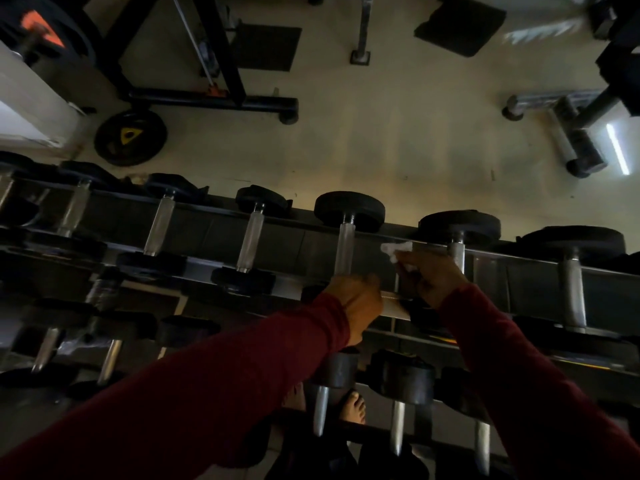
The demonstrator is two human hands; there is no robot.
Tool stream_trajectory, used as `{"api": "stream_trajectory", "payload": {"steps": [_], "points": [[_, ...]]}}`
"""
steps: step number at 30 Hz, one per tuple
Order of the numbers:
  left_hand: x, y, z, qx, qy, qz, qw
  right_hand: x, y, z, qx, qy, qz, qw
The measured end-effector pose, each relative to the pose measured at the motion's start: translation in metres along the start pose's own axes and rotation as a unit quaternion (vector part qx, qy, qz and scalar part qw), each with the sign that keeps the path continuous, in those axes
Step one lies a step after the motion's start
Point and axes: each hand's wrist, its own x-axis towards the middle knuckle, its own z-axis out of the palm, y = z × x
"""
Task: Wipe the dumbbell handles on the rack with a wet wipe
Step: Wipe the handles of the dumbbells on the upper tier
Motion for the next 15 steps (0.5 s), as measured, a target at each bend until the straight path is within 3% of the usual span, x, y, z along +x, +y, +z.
{"api": "stream_trajectory", "payload": {"steps": [2, 8, 13, 15], "points": [[-0.008, -0.004, 0.002, -0.051, 0.005, -0.012, 0.999, 0.001, -0.003, 0.008, -0.010, 0.005, -0.020, 1.000], [-0.015, 0.002, 0.018, -0.072, 0.029, -0.023, 0.997, 0.006, -0.002, 0.036, -0.202, 0.024, -0.134, 0.970], [-0.011, 0.004, 0.030, -0.076, 0.060, -0.011, 0.995, 0.010, 0.001, 0.049, -0.236, 0.047, -0.141, 0.960], [-0.009, -0.001, 0.038, -0.085, 0.109, 0.004, 0.990, 0.012, 0.003, 0.051, -0.215, 0.060, -0.137, 0.965]]}}
